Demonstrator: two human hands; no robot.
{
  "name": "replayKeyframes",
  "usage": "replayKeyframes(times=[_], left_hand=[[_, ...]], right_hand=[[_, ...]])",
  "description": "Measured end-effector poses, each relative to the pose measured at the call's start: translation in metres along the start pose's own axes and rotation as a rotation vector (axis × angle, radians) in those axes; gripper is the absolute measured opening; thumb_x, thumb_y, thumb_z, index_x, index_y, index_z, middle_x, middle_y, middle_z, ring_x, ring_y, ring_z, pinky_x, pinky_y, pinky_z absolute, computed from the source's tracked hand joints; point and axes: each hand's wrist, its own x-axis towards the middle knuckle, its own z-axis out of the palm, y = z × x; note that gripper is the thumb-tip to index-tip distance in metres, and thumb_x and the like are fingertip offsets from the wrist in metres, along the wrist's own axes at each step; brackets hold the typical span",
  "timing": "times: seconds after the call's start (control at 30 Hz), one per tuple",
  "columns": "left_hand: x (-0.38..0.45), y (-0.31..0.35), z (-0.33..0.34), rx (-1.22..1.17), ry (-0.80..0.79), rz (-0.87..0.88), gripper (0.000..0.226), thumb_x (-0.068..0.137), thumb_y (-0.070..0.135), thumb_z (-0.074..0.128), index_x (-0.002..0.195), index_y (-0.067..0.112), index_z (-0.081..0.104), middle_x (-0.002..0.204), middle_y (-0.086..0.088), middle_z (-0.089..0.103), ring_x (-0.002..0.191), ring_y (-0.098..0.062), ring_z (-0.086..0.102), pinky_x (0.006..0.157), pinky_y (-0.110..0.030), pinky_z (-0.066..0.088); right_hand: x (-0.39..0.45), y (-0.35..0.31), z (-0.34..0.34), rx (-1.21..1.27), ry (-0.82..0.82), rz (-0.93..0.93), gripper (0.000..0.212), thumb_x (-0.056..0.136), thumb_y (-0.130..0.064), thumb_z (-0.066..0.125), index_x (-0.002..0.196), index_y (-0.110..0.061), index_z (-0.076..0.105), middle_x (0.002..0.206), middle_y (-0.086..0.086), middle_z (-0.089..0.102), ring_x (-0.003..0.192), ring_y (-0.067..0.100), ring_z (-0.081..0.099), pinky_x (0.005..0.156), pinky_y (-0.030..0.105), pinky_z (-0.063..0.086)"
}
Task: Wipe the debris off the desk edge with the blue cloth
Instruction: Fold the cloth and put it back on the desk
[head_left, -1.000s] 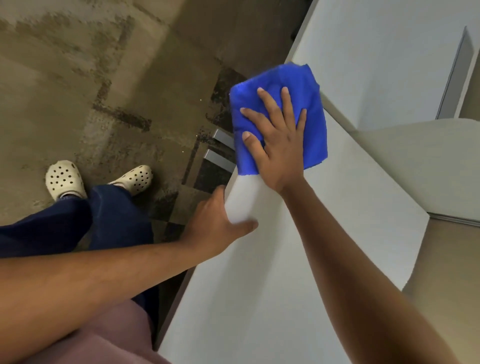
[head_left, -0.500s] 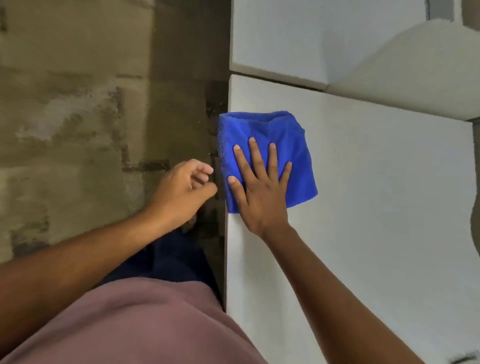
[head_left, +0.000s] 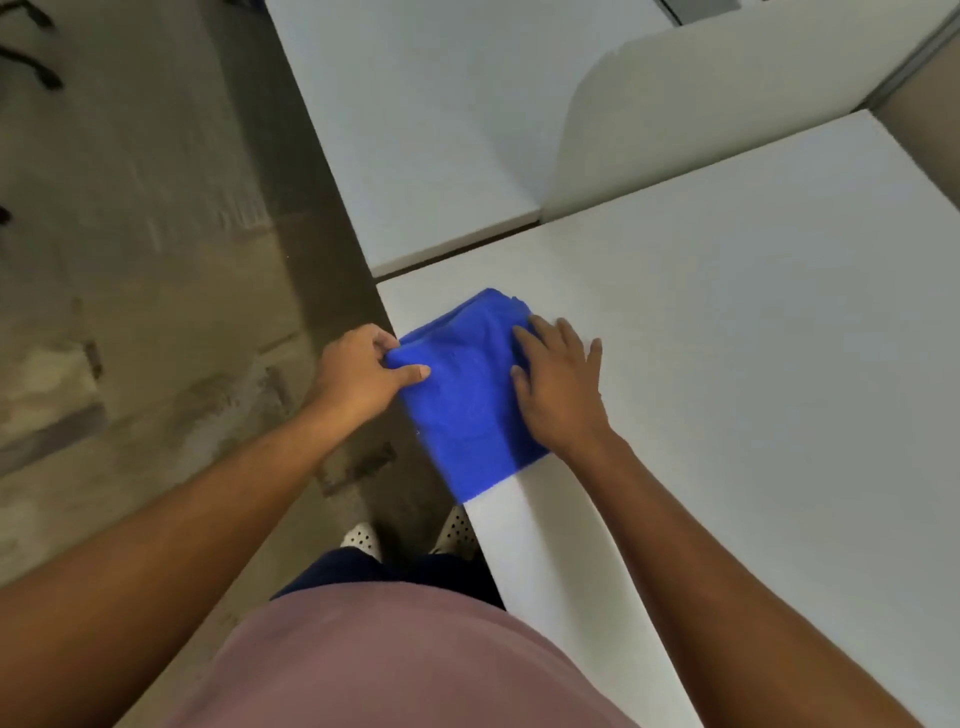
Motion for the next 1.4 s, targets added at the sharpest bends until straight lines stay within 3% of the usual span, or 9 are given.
replayKeyframes(times=[0.1,0.27,0.5,0.63,0.8,0.97,1.13,1.27,1.4], left_hand=[[0.000,0.005,-0.004,0.122,-0.008,0.032,0.028,0.083,0.028,0.084,0.103,0.019,0.067,0.090,0.002,0.067,0.087,-0.021,0.067,0.059,-0.025,0.039],[0.004,0.033,-0.007,0.415,0.094,0.413,0.040,0.086,0.027,0.071,0.125,0.028,0.060,0.127,-0.001,0.057,0.121,-0.026,0.052,0.094,-0.046,0.040],[0.049,0.108,0.021,0.655,-0.403,0.922,0.056,0.097,0.026,0.068,0.150,0.020,0.050,0.164,0.000,0.037,0.146,-0.024,0.039,0.116,-0.043,0.039],[0.074,0.129,0.027,0.824,-0.521,1.018,0.059,0.095,0.033,0.070,0.149,0.021,0.050,0.146,0.000,0.055,0.131,-0.024,0.051,0.106,-0.043,0.044],[0.095,0.140,0.025,0.907,-0.612,1.098,0.033,0.093,0.041,0.070,0.119,0.022,0.070,0.102,0.005,0.059,0.107,-0.019,0.051,0.086,-0.034,0.045],[0.108,0.146,0.028,0.811,-0.766,1.110,0.016,0.093,0.030,0.064,0.106,0.020,0.066,0.105,0.005,0.053,0.099,-0.019,0.056,0.081,-0.035,0.049],[0.118,0.170,0.028,0.783,-0.894,0.975,0.023,0.082,0.032,0.077,0.102,0.030,0.065,0.100,0.011,0.058,0.097,-0.015,0.061,0.069,-0.027,0.047],[0.120,0.203,0.015,0.749,-1.001,1.001,0.030,0.078,0.031,0.083,0.106,0.028,0.073,0.106,0.010,0.070,0.098,-0.012,0.066,0.087,-0.037,0.058],[0.113,0.237,-0.006,0.478,-0.911,1.164,0.017,0.077,0.026,0.076,0.093,0.032,0.076,0.086,0.017,0.075,0.078,-0.001,0.067,0.066,-0.020,0.051]], right_hand=[[-0.003,0.007,-0.006,0.034,-0.007,-0.049,0.051,0.113,-0.027,0.033,0.163,-0.028,0.031,0.175,-0.003,0.022,0.164,0.030,0.010,0.130,0.061,0.000],[-0.034,0.028,-0.008,0.206,0.315,0.284,0.048,0.106,-0.022,0.053,0.154,-0.015,0.049,0.154,0.012,0.053,0.136,0.036,0.051,0.111,0.046,0.044],[-0.046,0.029,-0.009,0.365,0.180,0.484,0.057,0.097,-0.029,0.071,0.147,-0.010,0.054,0.132,0.011,0.064,0.122,0.031,0.060,0.103,0.043,0.053],[-0.037,0.024,-0.012,0.380,0.175,0.533,0.033,0.092,-0.021,0.073,0.120,-0.004,0.069,0.110,0.010,0.067,0.103,0.029,0.063,0.089,0.044,0.058],[-0.029,0.013,-0.014,0.413,0.174,0.594,0.012,0.090,-0.008,0.065,0.102,-0.010,0.067,0.104,0.003,0.058,0.097,0.023,0.057,0.068,0.026,0.045],[-0.022,0.006,-0.020,0.481,0.097,0.665,0.031,0.092,-0.003,0.056,0.122,-0.009,0.062,0.114,0.006,0.065,0.099,0.025,0.063,0.075,0.028,0.050],[-0.022,0.006,-0.030,0.503,0.102,0.697,0.019,0.091,-0.003,0.056,0.103,-0.010,0.070,0.101,0.002,0.063,0.089,0.021,0.062,0.062,0.018,0.042],[-0.030,0.008,-0.058,0.519,0.232,0.731,0.017,0.091,-0.006,0.059,0.097,-0.017,0.070,0.102,-0.002,0.070,0.085,0.012,0.062,0.066,0.018,0.046],[-0.043,0.006,-0.099,0.427,0.569,0.684,0.021,0.091,-0.008,0.060,0.092,-0.028,0.067,0.096,-0.012,0.066,0.087,0.003,0.061,0.071,0.016,0.043]])
